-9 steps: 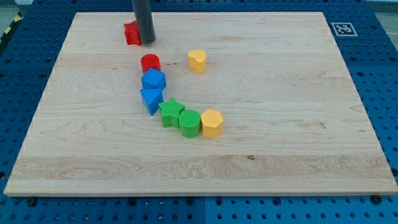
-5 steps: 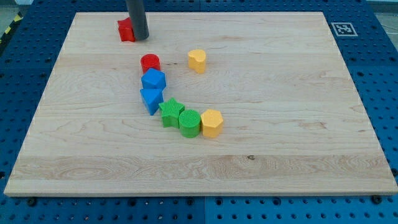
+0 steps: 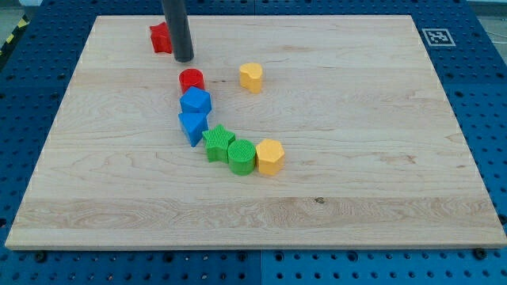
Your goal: Pull yellow heart right diagonally towards yellow hexagon
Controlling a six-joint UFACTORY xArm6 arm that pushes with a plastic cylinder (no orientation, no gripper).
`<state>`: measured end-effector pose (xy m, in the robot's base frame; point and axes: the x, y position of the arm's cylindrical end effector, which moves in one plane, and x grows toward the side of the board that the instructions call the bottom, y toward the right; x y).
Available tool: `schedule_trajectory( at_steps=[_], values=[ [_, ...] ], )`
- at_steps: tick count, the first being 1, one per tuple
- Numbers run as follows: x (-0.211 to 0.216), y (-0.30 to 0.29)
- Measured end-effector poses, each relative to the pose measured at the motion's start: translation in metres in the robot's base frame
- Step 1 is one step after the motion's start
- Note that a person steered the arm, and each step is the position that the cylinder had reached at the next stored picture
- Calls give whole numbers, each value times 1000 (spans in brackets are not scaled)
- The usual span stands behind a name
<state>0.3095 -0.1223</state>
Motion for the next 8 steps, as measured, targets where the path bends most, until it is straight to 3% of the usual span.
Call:
schedule_trajectory(
  at_steps=[3,8],
  values=[
    [14,40],
    [23,42]
  ],
)
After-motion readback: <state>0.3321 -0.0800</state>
